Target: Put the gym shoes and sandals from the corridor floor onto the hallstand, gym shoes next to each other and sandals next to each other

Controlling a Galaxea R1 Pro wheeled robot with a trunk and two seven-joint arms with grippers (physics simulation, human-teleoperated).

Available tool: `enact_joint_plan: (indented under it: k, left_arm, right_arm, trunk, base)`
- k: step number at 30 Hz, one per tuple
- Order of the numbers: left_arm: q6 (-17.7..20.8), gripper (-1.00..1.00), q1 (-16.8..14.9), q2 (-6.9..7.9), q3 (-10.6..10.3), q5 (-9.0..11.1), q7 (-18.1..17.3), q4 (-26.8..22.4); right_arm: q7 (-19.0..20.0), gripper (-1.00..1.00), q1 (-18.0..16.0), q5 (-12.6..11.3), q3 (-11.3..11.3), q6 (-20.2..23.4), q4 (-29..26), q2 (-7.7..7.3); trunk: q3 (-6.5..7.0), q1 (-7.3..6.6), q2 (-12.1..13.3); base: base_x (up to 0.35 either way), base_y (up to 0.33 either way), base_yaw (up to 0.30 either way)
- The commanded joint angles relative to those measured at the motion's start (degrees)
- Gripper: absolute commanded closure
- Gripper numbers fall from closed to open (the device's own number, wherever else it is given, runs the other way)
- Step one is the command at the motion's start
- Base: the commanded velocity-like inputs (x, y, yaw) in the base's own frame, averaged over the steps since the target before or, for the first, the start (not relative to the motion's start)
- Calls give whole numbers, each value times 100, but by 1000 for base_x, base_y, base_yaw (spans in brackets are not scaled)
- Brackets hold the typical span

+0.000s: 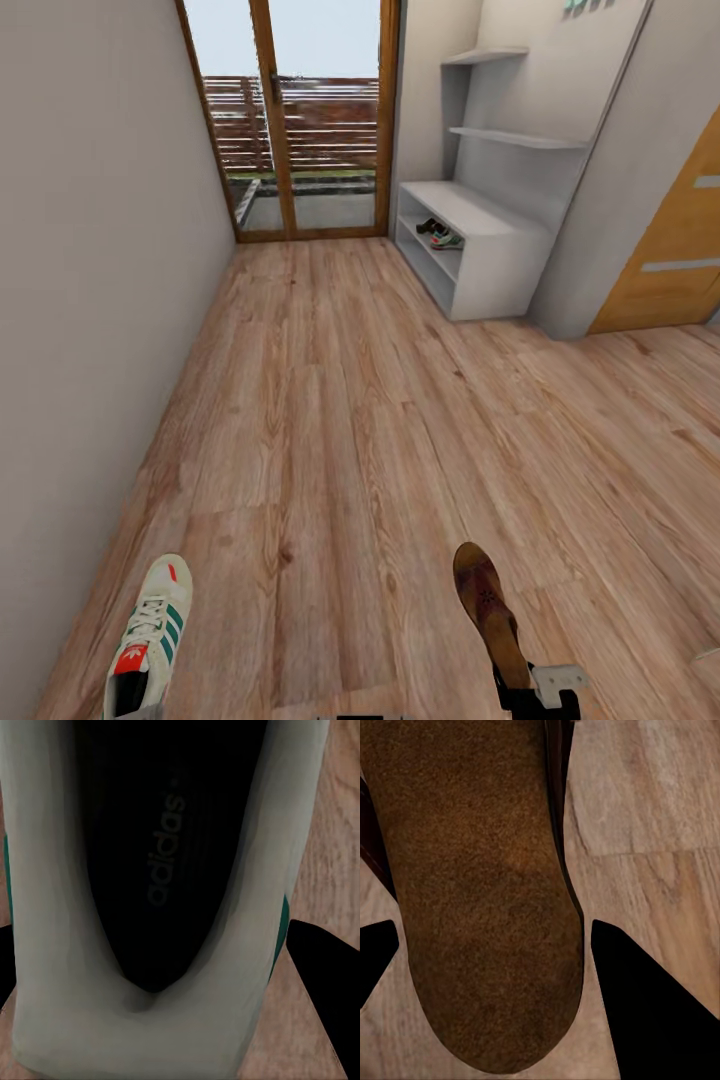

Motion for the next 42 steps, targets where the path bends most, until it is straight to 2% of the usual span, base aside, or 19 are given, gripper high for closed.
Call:
enact_joint_plan:
  k: [1,8,36,42]
  left_arm:
    - [-17,100,-5,0,8,29,-24,6]
    - [-17,100,-5,0,8,26,-24,6]
    - [-17,100,-5,0,8,26,-24,7]
    - [-17,100,-5,0,8,26,-24,8]
  right_arm:
    - [56,100,-3,19,-49,-21,1,5]
    - [55,100,-3,16,-49,-22,-3,2]
    - [64,100,-3,26,-40,-31,1,4]
    - [55,100,-3,25,-40,-31,1,5]
  trunk:
    - [-4,3,-1]
    - [-4,3,-1]
    - [-4,3,-1]
    - [-4,3,-1]
  base:
    - [338,0,214]
    - [338,0,152]
    - [338,0,5]
    - [338,0,191]
